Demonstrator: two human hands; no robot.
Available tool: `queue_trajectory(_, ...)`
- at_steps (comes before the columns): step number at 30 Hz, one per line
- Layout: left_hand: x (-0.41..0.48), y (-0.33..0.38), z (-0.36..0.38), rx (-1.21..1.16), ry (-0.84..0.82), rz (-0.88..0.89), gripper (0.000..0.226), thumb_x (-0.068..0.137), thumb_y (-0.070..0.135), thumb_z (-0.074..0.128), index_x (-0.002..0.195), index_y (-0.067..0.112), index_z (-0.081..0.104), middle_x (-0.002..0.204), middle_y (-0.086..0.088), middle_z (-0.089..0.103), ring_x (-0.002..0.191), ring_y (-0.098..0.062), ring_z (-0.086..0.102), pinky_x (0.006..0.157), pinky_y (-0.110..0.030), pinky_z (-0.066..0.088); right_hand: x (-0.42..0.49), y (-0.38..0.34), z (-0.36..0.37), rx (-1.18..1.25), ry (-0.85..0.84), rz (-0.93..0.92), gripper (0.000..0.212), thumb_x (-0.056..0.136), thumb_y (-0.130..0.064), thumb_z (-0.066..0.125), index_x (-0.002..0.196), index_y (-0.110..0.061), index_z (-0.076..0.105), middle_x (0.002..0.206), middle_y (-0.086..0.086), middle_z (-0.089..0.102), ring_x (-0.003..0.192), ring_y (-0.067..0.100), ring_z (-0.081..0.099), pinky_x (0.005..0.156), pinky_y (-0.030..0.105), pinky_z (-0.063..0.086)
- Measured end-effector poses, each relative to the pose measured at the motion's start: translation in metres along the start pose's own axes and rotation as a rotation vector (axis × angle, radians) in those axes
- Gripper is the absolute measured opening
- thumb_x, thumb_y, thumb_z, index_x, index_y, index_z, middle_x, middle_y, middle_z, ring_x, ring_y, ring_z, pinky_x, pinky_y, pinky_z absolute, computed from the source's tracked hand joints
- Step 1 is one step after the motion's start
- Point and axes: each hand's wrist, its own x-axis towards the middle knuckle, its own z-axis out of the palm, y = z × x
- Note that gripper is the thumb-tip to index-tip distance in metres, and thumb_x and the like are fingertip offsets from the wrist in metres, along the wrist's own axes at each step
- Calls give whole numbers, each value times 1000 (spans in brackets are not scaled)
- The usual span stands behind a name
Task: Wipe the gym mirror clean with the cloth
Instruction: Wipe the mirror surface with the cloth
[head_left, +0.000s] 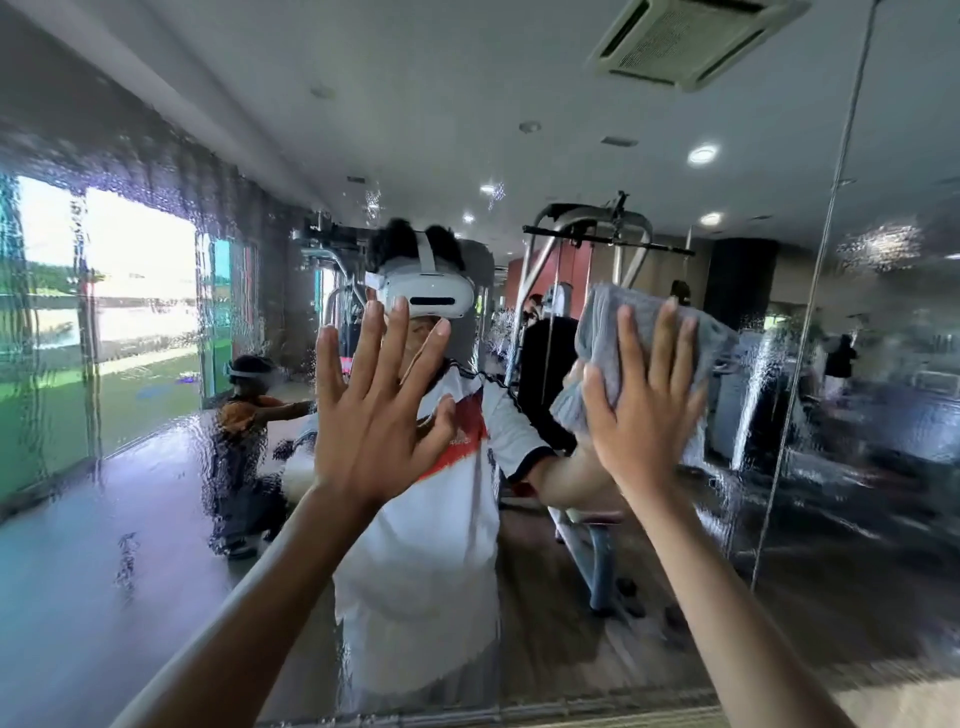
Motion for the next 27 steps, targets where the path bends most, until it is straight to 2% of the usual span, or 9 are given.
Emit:
queue_trajectory(3,0,-1,1,21,7,11,65,98,50,38,156,22,34,165,-14,21,152,-35,19,121,-61,7,16,-28,2,2,6,21,64,102,-62,15,155,-29,7,164,9,13,150,29,11,120,59,1)
queue_trajectory(5,0,-2,1,29,16,14,64,99,50,38,156,22,35,165,-13,23,152,-35,21,120,-64,9,0,-31,0,-23,-30,-229,64,101,-63,18,155,-30,7,163,8,8,150,29,8,120,57,-4)
queue_trajectory(7,1,-2,0,18,21,25,64,99,51,38,156,22,35,164,-13,24,152,-35,22,119,-65,10,-20,-8,-4,-73,-85,-551,67,100,-64,25,157,-31,10,164,9,9,152,30,8,120,61,7)
queue_trajectory(9,0,-2,1,11,27,28,64,98,50,40,155,22,37,163,-14,26,151,-35,23,119,-63,8,-22,26,-9,-125,-124,-687,69,99,-67,23,157,-32,9,167,5,-1,153,28,7,117,63,16)
queue_trajectory(11,1,-1,3,19,51,13,63,96,49,43,152,20,44,160,-16,33,149,-35,27,119,-62,9,-1,46,-11,-120,-133,-543,71,98,-70,16,157,-33,1,166,3,-8,152,30,7,118,62,13)
queue_trajectory(16,38,4,-3,-41,46,-104,53,93,46,40,122,9,64,121,-25,57,118,-33,40,105,-50,23,61,-3,-12,-26,-39,-27,69,98,-62,27,156,-31,3,165,10,10,150,28,6,118,55,-8)
queue_trajectory(18,55,-1,-6,-36,57,-82,51,95,46,39,122,10,63,120,-23,55,114,-33,40,102,-49,23,55,-24,-11,-6,-16,-109,70,98,-60,31,156,-30,6,165,11,12,151,31,9,118,54,-11)
queue_trajectory(23,63,-8,0,24,26,15,60,101,47,31,154,19,40,161,-19,31,149,-33,27,118,-53,15,23,9,-11,-62,-74,-510,70,97,-63,31,156,-33,12,164,8,15,152,29,10,118,61,18)
queue_trajectory(27,65,-4,0,12,-30,-3,63,102,51,27,160,27,22,167,-12,13,155,-29,12,121,-57,15,61,15,-11,-46,-39,-199,67,97,-62,28,156,-32,19,165,6,15,152,26,10,119,57,11)
